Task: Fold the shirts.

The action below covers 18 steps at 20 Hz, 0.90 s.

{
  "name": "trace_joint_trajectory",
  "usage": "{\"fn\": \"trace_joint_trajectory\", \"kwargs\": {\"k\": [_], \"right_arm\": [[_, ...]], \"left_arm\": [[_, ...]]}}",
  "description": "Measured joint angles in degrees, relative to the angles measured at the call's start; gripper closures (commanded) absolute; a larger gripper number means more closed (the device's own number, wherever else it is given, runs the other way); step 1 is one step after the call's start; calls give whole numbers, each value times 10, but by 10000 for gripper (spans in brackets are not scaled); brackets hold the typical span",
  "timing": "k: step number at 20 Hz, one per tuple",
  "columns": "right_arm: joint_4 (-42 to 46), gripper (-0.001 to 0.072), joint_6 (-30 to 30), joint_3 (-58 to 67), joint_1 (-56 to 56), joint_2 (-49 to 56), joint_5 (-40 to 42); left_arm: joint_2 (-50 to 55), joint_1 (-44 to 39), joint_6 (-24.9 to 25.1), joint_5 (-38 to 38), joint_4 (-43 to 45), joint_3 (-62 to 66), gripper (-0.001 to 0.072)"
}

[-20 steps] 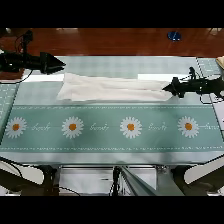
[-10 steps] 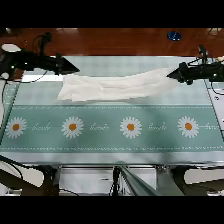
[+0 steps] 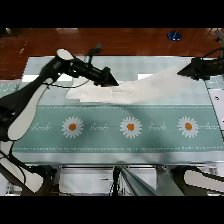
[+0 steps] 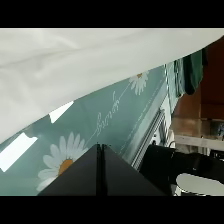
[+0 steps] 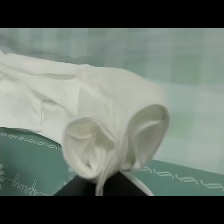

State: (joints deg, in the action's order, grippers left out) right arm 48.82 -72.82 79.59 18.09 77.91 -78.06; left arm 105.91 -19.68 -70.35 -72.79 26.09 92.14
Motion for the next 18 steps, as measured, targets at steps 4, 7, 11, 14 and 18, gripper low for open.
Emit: {"fn": "trace_joint_trajectory", "kwargs": {"k": [4,7,11,14,18], "right_arm": [[10,686,-3,0,0,-37,-20],[13,686,-3,0,0,-65,-38],[33,686,-3,0,0,-104,-54],[43,686,-4,0,0,-123,-60],[22,686,-5,0,-1,-134,-63]], "left_arm": [[33,-69,-40,37,0,0,682],[50,-109,-70,88,0,0,683],[56,-134,-93,148,0,0,685],[56,-138,-116,173,22,0,685],[61,-156,-170,205,73,0,685]]}}
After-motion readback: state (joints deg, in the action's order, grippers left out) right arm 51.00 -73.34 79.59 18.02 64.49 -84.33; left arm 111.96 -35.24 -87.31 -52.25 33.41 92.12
